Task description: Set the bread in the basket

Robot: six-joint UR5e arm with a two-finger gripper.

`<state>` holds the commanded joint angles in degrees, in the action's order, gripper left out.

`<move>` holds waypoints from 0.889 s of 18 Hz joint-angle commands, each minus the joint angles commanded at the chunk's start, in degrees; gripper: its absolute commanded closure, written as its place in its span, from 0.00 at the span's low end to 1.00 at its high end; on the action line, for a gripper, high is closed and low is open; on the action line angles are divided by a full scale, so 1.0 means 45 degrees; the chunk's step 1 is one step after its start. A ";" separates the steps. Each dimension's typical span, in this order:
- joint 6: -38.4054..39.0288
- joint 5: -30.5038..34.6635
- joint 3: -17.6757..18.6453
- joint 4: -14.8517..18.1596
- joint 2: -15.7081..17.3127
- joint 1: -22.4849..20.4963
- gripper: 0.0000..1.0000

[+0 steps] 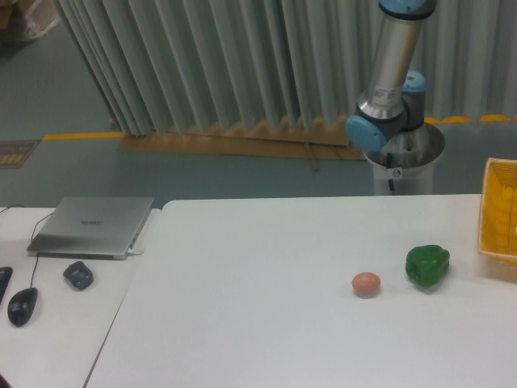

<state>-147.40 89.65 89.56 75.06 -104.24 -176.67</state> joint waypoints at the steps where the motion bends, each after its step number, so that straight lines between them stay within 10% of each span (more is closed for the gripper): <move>1: 0.0175 0.0058 0.0000 0.0019 0.0233 0.0235 0.00; 16: 0.8080 0.0196 0.0293 0.1034 0.1387 0.4707 0.00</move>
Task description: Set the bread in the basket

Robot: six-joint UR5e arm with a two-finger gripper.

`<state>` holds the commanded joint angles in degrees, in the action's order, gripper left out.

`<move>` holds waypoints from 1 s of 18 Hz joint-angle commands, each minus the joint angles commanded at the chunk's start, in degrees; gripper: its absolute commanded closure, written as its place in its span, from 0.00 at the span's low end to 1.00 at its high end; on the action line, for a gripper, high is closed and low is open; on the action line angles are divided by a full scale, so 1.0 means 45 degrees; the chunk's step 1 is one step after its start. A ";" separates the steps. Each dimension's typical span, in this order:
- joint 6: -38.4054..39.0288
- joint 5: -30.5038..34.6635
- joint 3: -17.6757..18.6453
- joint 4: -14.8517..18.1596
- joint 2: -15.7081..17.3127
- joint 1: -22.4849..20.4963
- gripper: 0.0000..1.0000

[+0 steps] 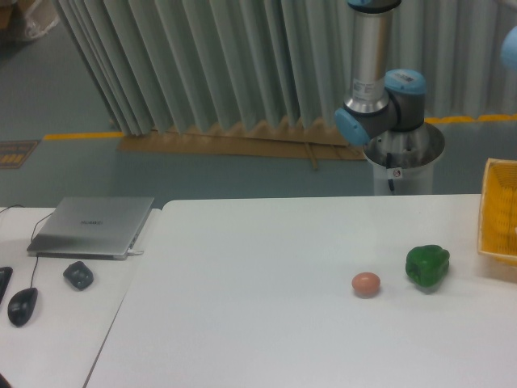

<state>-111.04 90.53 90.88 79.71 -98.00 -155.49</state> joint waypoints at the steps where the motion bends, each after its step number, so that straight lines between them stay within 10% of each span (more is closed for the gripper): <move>1: 0.0664 0.0000 0.0020 0.0079 0.0020 0.0408 0.00; 18: 0.7857 -0.0059 -0.0215 0.0118 0.0216 0.4962 0.00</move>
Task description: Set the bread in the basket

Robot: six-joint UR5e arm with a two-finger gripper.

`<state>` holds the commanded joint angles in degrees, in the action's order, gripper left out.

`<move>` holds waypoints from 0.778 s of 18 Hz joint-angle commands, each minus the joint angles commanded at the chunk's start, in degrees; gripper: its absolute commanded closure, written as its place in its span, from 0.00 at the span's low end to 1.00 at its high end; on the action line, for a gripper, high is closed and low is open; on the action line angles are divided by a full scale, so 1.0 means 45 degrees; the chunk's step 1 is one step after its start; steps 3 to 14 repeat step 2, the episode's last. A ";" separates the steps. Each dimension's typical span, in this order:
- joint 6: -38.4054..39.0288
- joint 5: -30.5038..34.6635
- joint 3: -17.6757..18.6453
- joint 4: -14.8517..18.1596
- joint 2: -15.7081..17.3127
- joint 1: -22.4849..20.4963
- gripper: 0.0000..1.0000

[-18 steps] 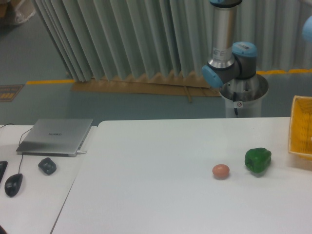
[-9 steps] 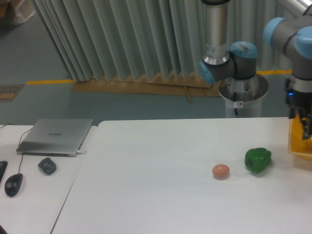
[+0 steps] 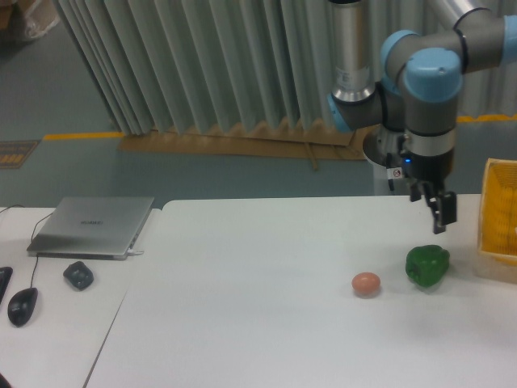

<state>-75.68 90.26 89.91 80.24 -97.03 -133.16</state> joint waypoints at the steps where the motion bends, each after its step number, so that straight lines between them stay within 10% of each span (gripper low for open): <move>1: 0.0118 0.0000 0.0077 0.0020 0.0019 0.0039 0.00; 14: 0.0216 0.0020 0.0117 0.0020 0.0039 0.0117 0.00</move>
